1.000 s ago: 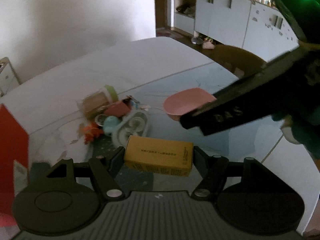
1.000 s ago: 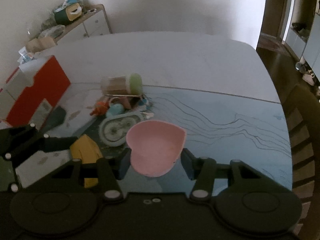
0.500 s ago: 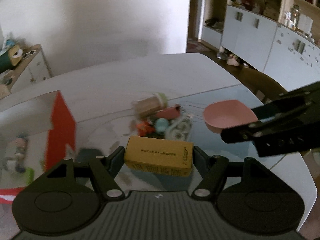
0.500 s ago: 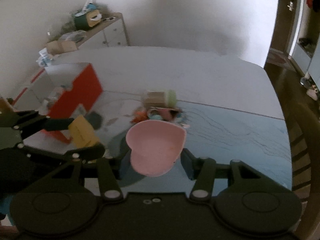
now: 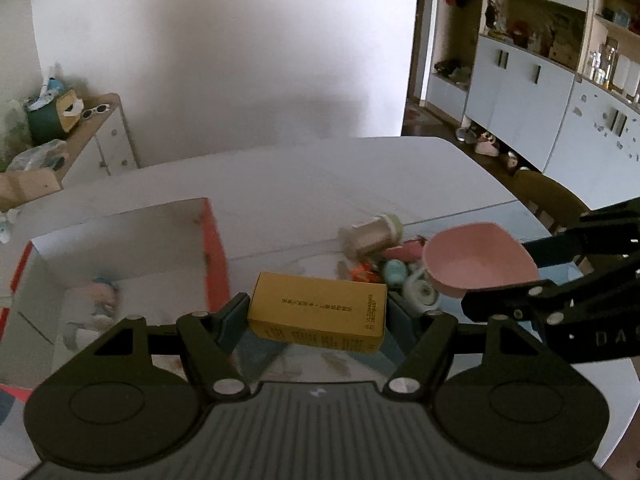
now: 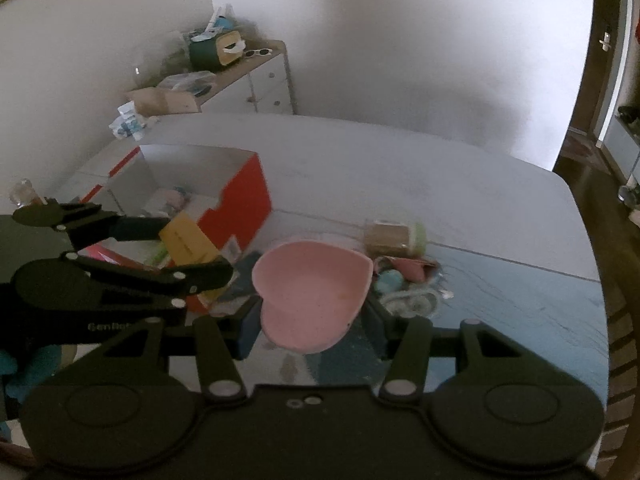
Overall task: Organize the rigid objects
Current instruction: 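Carry the yellow box with the left gripper while the right gripper carries the pink dish into the red box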
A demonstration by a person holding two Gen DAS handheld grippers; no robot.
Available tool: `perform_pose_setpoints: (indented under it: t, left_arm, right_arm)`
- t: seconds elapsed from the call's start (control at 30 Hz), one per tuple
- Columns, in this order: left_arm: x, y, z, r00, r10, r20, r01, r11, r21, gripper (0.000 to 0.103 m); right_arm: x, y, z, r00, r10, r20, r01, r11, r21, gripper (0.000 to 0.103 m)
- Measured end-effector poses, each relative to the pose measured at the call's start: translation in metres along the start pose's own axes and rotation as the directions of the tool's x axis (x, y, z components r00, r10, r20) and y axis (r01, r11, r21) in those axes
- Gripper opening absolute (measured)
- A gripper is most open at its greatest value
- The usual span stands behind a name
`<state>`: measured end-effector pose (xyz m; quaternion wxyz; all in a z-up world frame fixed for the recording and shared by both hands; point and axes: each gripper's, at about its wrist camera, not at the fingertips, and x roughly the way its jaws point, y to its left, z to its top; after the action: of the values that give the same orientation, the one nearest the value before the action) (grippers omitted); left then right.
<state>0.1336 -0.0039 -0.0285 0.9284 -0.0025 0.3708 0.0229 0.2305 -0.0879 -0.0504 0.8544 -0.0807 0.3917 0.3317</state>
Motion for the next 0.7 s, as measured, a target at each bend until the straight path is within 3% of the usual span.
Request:
perform_pose_setpoints:
  t: [0.7]
  left_arm:
    - [0.004, 0.14, 0.005, 0.998, 0.062, 0.0, -0.062, 0.998, -0.02, 0.072]
  right_arm:
    - [0.057, 0.109, 0.043, 1.0, 0.016, -0.019, -0.017, 0.996, -0.082, 0.053]
